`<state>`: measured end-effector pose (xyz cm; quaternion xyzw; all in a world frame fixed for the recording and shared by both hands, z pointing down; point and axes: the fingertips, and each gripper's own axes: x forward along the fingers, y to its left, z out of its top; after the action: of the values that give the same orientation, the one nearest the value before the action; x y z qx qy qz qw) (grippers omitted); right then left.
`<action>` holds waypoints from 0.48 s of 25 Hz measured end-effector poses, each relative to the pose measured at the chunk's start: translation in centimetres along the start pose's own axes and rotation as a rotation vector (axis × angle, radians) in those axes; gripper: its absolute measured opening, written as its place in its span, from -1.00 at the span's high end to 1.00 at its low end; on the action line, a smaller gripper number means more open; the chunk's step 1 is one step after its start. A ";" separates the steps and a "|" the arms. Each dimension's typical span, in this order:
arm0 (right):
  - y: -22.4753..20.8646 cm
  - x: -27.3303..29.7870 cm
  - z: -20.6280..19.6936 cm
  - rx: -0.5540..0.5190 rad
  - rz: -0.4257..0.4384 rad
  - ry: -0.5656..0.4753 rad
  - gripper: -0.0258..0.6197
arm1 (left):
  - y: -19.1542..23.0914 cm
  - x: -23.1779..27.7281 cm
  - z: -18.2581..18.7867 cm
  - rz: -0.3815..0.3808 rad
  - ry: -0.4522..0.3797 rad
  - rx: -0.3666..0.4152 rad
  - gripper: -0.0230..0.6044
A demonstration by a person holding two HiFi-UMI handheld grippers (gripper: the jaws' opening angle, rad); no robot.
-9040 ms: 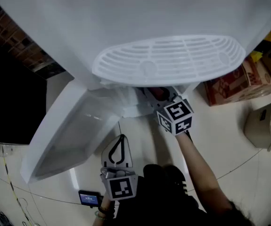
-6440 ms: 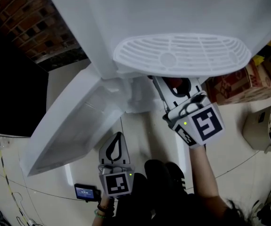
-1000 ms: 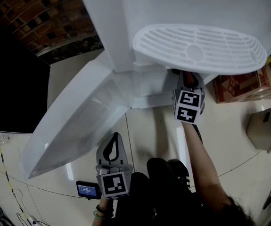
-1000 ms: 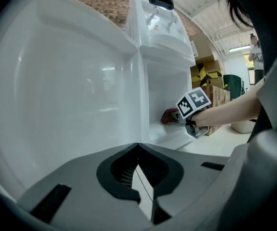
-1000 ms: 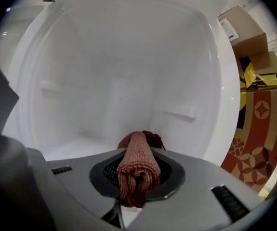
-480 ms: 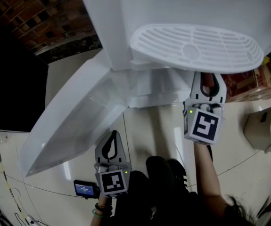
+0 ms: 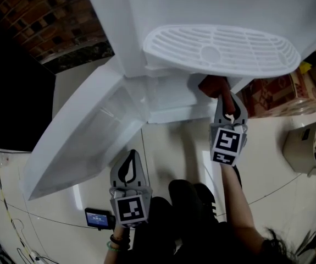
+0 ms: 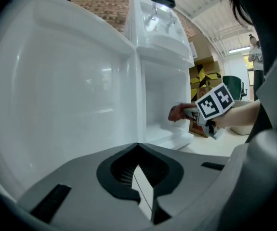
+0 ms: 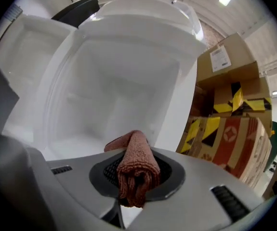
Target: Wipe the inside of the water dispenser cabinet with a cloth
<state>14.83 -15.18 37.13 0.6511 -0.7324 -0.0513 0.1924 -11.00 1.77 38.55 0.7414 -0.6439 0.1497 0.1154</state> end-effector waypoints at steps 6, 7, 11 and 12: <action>0.8 -0.4 -6.4 0.071 0.041 0.140 0.70 | 0.1 0.1 -0.2 0.006 0.006 -0.003 0.92; 0.8 -0.3 -6.4 0.072 0.045 0.138 0.70 | 0.0 0.2 -0.2 0.005 0.005 -0.003 0.92; 0.8 -0.4 -5.8 0.097 0.063 0.121 0.70 | -0.7 0.4 -0.2 -0.007 0.003 0.003 0.92; 0.9 -0.5 -5.5 0.111 0.069 0.113 0.70 | -0.9 0.4 -0.1 -0.011 0.004 0.006 0.92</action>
<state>15.98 -13.57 42.42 0.6369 -0.7442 0.0326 0.1986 -10.03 1.54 38.87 0.7450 -0.6391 0.1523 0.1153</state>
